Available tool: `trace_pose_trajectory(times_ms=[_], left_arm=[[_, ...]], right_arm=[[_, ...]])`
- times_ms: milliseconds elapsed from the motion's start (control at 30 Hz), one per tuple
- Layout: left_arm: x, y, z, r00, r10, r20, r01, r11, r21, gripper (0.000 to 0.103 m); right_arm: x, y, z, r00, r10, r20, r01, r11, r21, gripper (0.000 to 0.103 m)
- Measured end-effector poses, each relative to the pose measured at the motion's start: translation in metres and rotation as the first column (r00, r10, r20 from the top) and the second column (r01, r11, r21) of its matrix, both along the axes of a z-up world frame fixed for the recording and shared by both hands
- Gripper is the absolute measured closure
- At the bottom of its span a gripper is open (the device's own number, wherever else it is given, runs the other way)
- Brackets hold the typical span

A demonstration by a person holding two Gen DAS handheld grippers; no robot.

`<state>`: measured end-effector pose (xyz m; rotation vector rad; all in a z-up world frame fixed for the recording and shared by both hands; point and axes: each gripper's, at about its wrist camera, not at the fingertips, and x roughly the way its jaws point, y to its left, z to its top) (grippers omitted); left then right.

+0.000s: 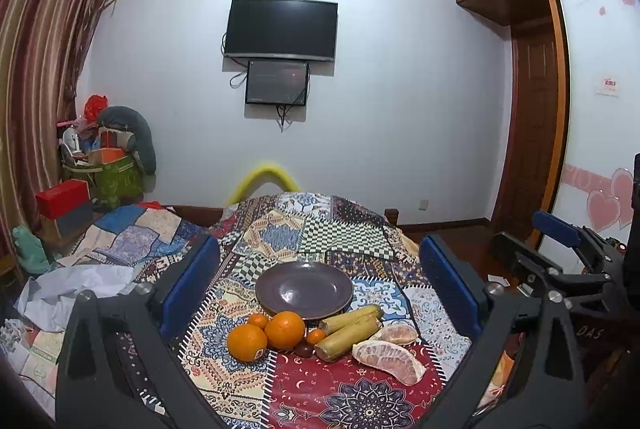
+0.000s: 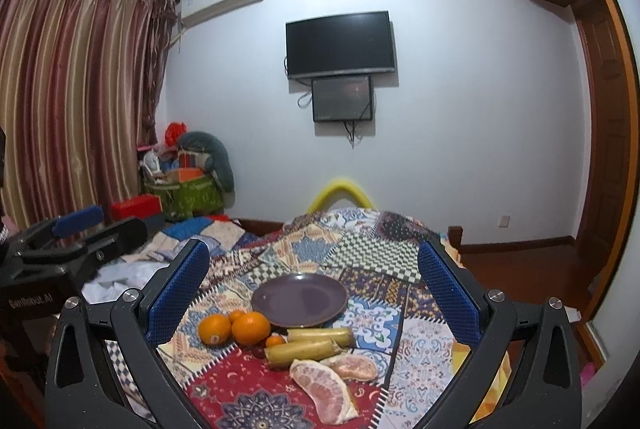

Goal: Organize fruits
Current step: 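Move right tool to the pink pomelo segment while left tool approaches the large orange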

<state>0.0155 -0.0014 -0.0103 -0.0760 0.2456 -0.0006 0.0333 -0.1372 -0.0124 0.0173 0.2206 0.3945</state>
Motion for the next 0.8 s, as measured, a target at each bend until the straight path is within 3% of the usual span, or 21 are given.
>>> trace_pose_trajectory(times_ms=[167, 433, 533, 800], left_arm=[[0.015, 0.009, -0.011, 0.998, 0.010, -0.065, -0.011, 1.000, -0.010, 0.019], [0.047, 0.030, -0.042, 0.980, 0.051, -0.191, -0.054, 0.999, -0.007, 0.038], [0.059, 0.043, -0.058, 0.967, 0.052, -0.250, -0.059, 0.998, -0.022, 0.042], [0.084, 0.059, -0.108, 0.915, 0.047, -0.402, -0.059, 0.998, -0.017, 0.043]], right_arm=[[0.012, -0.002, -0.016, 0.998, 0.001, -0.059, -0.003, 0.999, -0.037, 0.005], [0.034, -0.006, -0.050, 0.980, 0.022, -0.197, -0.043, 0.994, -0.104, 0.039], [0.046, -0.010, -0.068, 0.962, 0.028, -0.270, -0.062, 0.991, -0.117, 0.047], [0.069, -0.010, -0.115, 0.897, 0.061, -0.438, -0.137, 0.980, -0.144, 0.048]])
